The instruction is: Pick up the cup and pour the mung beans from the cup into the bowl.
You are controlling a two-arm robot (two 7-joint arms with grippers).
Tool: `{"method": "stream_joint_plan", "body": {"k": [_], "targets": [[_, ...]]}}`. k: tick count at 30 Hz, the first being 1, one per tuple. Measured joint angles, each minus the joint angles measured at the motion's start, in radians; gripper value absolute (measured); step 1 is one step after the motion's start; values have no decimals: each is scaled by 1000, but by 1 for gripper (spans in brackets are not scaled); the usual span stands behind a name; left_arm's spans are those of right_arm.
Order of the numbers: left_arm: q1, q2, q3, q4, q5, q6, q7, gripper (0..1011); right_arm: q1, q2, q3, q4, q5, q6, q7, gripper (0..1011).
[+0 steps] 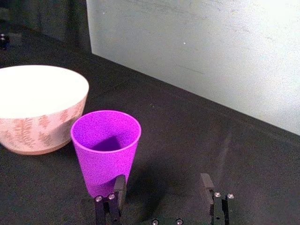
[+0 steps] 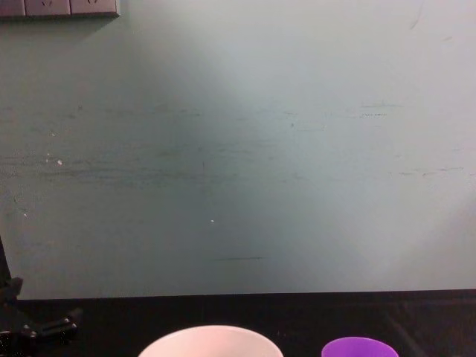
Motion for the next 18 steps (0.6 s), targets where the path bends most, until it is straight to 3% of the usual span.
{"method": "stream_joint_plan", "body": {"k": [18], "targets": [[0, 0, 0, 0, 0, 0, 0, 1000, -105, 23, 55, -123, -11, 58, 33, 1003]]}}
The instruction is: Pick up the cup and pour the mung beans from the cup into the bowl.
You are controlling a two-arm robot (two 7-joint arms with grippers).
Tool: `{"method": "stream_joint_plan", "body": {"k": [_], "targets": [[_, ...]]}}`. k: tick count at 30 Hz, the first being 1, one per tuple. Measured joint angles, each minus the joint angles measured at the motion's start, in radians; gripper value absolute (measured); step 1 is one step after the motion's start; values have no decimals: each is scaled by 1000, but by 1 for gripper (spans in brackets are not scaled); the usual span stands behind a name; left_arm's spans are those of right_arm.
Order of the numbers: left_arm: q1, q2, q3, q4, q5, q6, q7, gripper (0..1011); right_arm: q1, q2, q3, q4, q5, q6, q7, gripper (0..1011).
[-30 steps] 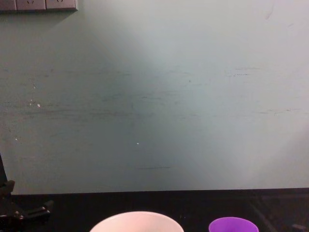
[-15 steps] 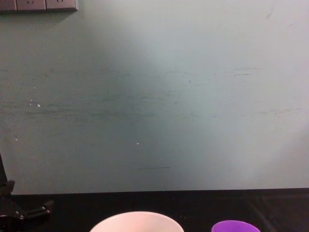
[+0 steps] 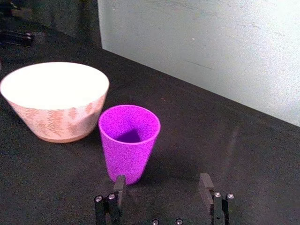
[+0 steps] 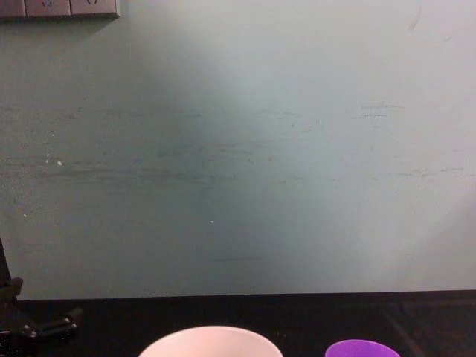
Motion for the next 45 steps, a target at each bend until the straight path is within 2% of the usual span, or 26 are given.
{"method": "stream_joint_plan", "body": {"k": [7, 15, 25, 38, 45], "targets": [[0, 0, 0, 0, 0, 0, 0, 1000, 30, -40, -12, 36, -2, -17, 46, 1003], [0, 0, 0, 0, 0, 0, 0, 1000, 113, -123, -30, 157, -2, -90, 102, 1003], [0, 0, 0, 0, 0, 0, 0, 1000, 171, -196, -37, 255, -17, -133, 131, 1003], [0, 0, 0, 0, 0, 0, 0, 1000, 188, -239, -25, 301, -41, -153, 157, 997], [0, 0, 0, 0, 0, 0, 0, 1000, 191, -252, -18, 314, -49, -158, 177, 850]]}}
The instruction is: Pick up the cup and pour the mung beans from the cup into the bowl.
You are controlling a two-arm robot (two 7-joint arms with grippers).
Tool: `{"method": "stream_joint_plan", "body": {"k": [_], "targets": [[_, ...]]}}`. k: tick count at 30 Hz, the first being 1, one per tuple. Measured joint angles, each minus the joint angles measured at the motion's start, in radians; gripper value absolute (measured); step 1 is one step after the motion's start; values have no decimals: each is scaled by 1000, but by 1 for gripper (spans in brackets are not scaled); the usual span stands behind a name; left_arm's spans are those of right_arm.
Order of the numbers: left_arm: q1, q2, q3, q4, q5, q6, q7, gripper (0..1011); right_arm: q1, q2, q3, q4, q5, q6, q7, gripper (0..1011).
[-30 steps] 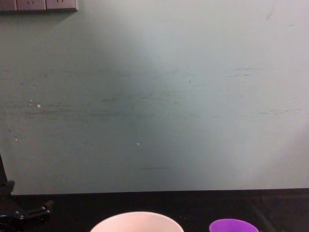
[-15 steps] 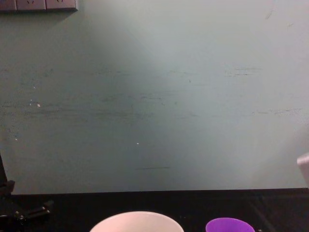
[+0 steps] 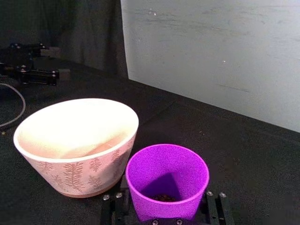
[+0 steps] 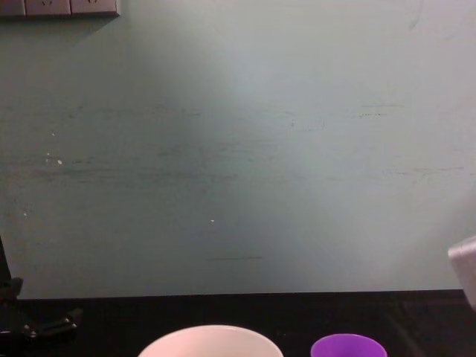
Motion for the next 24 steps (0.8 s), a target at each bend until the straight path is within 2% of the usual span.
{"method": "stream_joint_plan", "body": {"k": [6, 14, 24], "targets": [[0, 0, 0, 0, 0, 0, 0, 1000, -2, -9, 6, -1, -7, -1, 3, 726], [0, 0, 0, 0, 0, 0, 0, 1000, -8, -10, 19, -36, -14, 18, 3, 718], [0, 0, 0, 0, 0, 0, 0, 1000, -12, -19, 65, -115, 8, 38, -23, 718]]}}
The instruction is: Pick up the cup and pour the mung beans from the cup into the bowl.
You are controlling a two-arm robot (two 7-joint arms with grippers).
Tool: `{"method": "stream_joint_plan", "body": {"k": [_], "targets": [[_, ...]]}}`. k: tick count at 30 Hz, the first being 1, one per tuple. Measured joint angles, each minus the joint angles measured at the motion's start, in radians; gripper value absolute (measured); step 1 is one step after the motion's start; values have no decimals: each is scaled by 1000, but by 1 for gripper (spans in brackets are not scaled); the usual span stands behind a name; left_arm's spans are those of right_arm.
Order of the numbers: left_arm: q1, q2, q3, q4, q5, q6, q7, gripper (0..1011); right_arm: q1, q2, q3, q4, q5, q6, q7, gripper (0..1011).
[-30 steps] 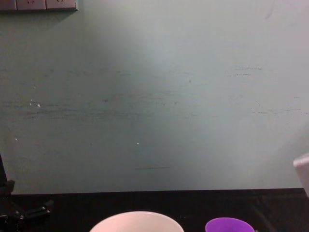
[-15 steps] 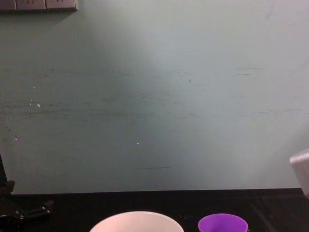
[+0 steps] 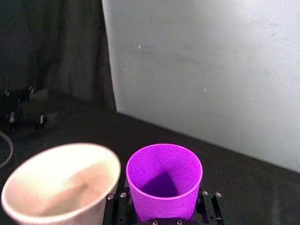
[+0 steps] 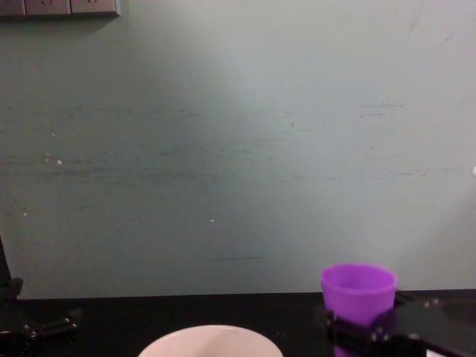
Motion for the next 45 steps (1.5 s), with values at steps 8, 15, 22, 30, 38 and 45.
{"method": "stream_joint_plan", "body": {"k": [8, 15, 22, 30, 38, 45], "targets": [[0, 0, 0, 0, 0, 0, 0, 1000, 24, -20, 18, -20, 41, 17, 4, 718], [0, 0, 0, 0, 0, 0, 0, 1000, 31, -25, 19, -11, 41, 16, -2, 718], [0, 0, 0, 0, 0, 0, 0, 1000, 29, -24, 19, -14, 42, 16, -2, 718], [0, 0, 0, 0, 0, 0, 0, 1000, 28, -23, 19, -15, 43, 17, -1, 718], [0, 0, 0, 0, 0, 0, 0, 1000, 28, -22, 19, -16, 43, 17, -1, 718], [0, 0, 0, 0, 0, 0, 0, 1000, 27, -22, 19, -17, 43, 17, -1, 718]]}}
